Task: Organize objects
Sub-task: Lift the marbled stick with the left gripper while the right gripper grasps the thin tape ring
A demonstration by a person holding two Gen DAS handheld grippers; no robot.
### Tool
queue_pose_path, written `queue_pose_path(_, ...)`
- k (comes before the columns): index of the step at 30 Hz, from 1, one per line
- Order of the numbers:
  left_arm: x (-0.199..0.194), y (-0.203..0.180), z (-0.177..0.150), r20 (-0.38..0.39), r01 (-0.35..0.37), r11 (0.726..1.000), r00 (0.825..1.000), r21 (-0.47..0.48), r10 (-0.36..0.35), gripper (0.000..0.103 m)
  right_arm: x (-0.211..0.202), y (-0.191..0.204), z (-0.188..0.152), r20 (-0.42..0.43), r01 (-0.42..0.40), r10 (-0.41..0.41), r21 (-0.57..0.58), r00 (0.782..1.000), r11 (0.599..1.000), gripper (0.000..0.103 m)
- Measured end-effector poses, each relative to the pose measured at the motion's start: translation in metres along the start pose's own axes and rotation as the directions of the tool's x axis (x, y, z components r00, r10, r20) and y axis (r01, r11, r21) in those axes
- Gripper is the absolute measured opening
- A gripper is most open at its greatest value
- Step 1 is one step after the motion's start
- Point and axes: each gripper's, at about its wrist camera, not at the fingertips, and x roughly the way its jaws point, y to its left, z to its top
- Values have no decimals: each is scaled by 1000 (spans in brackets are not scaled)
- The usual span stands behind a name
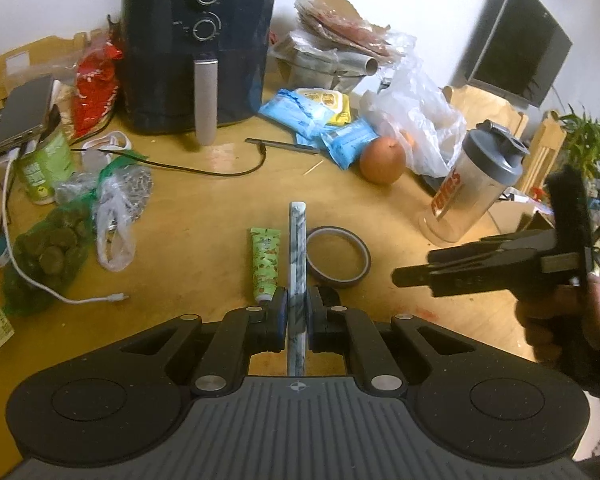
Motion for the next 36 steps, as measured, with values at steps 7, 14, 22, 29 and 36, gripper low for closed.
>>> queue_pose_path(7, -15, 0, -6, 18, -22, 999, 1000, -24, 23, 10, 24, 4, 13, -26, 0, -1, -16, 1000, 1000, 58)
queue_pose_path(14, -26, 4, -10, 32, -36, 997, 999, -64, 38, 10, 52, 5, 24, -53, 29, -29, -7, 998, 1000, 55)
queue_pose_path(22, -29, 7, -12, 33, -47, 995, 998, -89, 50, 10, 79, 5, 26, -107, 111, -114, -33, 988, 993, 20)
queue_pose_path(29, -34, 9, -13, 41, -49, 994, 998, -95, 53, 10, 78, -9, 28, -107, 110, -124, -123, 986, 986, 8)
queue_pose_path(36, -38, 11, -15, 48, -56, 993, 997, -102, 61, 10, 75, -31, 31, -113, 80, -115, -272, 987, 959, 8)
